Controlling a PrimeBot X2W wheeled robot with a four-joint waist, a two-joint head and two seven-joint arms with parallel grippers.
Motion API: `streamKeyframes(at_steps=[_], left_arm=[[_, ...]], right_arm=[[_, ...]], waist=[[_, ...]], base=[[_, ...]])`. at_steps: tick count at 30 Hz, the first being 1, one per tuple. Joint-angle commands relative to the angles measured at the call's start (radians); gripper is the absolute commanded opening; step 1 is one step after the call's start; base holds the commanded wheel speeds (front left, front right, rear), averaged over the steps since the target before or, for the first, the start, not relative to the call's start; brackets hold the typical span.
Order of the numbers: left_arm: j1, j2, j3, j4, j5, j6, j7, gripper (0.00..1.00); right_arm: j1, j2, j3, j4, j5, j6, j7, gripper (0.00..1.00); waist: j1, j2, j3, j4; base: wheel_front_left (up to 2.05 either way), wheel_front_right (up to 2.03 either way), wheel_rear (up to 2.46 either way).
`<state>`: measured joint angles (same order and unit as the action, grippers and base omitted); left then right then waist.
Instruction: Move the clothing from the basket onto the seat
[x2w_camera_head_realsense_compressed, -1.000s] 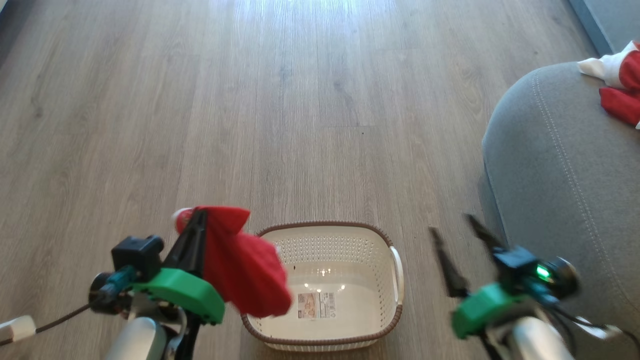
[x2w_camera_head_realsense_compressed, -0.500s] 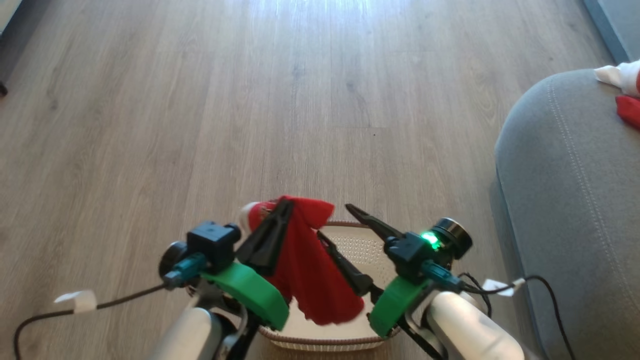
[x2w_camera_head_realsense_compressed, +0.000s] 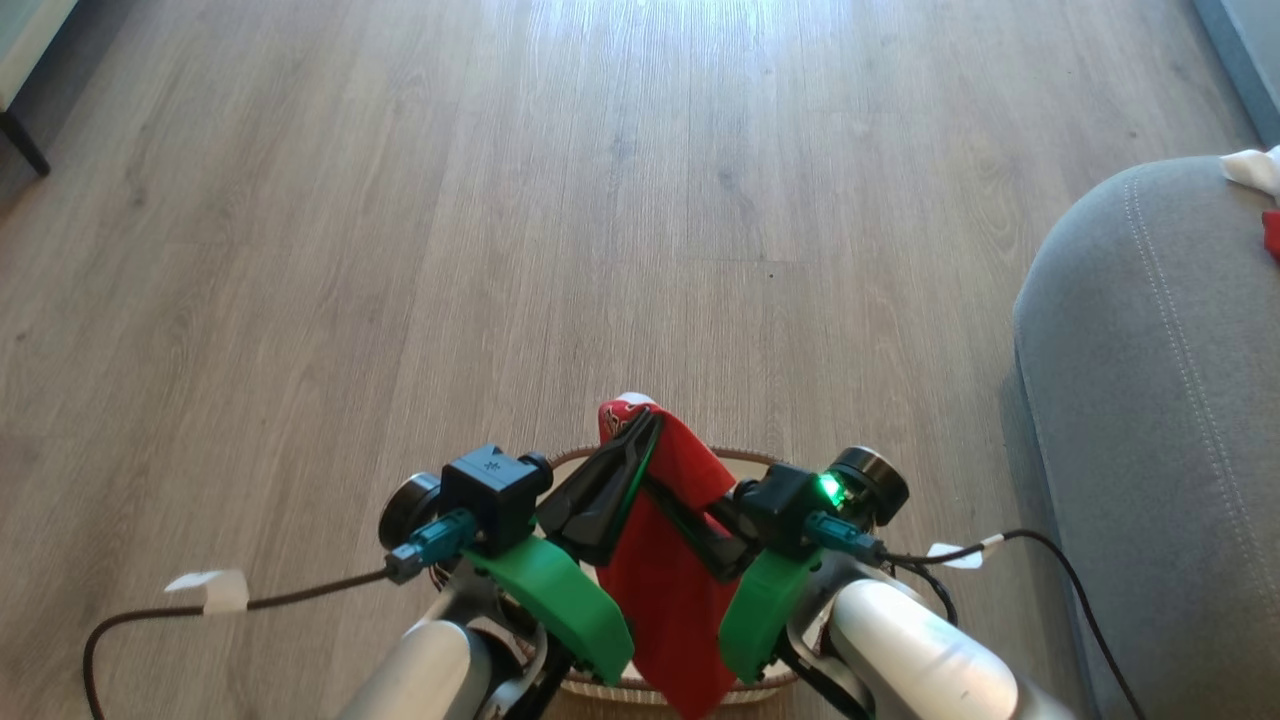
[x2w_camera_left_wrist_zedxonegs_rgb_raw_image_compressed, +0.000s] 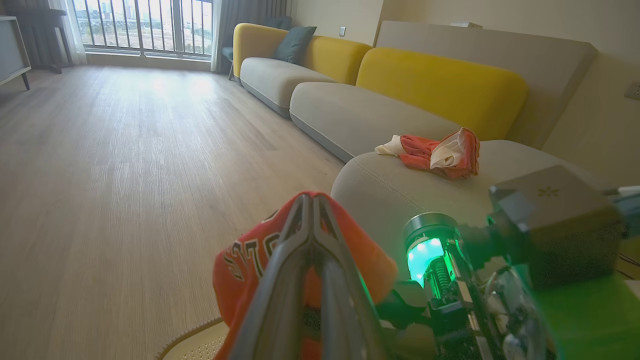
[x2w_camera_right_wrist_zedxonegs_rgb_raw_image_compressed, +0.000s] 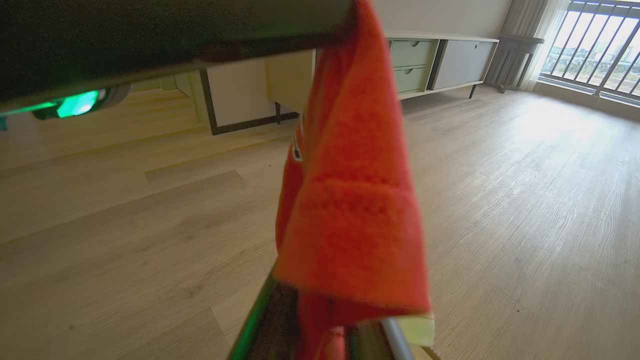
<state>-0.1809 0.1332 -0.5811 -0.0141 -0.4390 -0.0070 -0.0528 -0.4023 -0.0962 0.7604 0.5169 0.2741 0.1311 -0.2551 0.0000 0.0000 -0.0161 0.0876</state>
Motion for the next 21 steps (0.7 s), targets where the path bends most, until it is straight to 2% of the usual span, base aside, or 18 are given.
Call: streamKeyframes(at_steps=[1, 4, 6, 8, 13, 21], left_arm=[[-0.059, -0.002, 0.035, -0.040, -0.003, -0.004, -0.005, 0.00], [-0.059, 0.004, 0.039, -0.034, 0.000, 0.000, -0.014, 0.00], [-0.060, 0.007, 0.044, -0.025, 0.007, 0.005, -0.028, 0.43], [-0.059, 0.010, 0.046, -0.009, 0.013, 0.010, -0.043, 1.00], [-0.052, 0.009, 0.036, 0.044, 0.024, 0.007, -0.079, 1.00], [-0.047, -0.012, 0.007, 0.115, 0.032, -0.011, -0.146, 1.00]], right_arm=[[-0.046, 0.018, 0.006, -0.022, 0.018, 0.000, -0.007, 0.00], [-0.051, 0.009, -0.007, -0.020, 0.029, 0.000, -0.007, 0.00], [-0.052, 0.001, -0.023, -0.026, 0.031, 0.000, -0.007, 0.00], [-0.051, -0.010, -0.042, -0.036, 0.030, 0.000, -0.007, 0.00], [-0.041, -0.047, -0.107, -0.074, 0.023, 0.000, -0.007, 0.00], [-0.024, -0.097, -0.173, -0.140, 0.010, 0.000, -0.007, 0.00]], waist=[[0.0000, 0.0000, 0.000, -0.001], [0.0000, 0.0000, 0.002, -0.006], [0.0000, 0.0000, 0.004, -0.014], [0.0000, 0.0000, 0.007, -0.027], [0.0000, 0.0000, 0.011, -0.081], [0.0000, 0.0000, 0.019, -0.213]], base=[[0.00, 0.00, 0.00], [0.00, 0.00, 0.00], [0.00, 0.00, 0.00], [0.00, 0.00, 0.00], [0.00, 0.00, 0.00], [0.00, 0.00, 0.00]])
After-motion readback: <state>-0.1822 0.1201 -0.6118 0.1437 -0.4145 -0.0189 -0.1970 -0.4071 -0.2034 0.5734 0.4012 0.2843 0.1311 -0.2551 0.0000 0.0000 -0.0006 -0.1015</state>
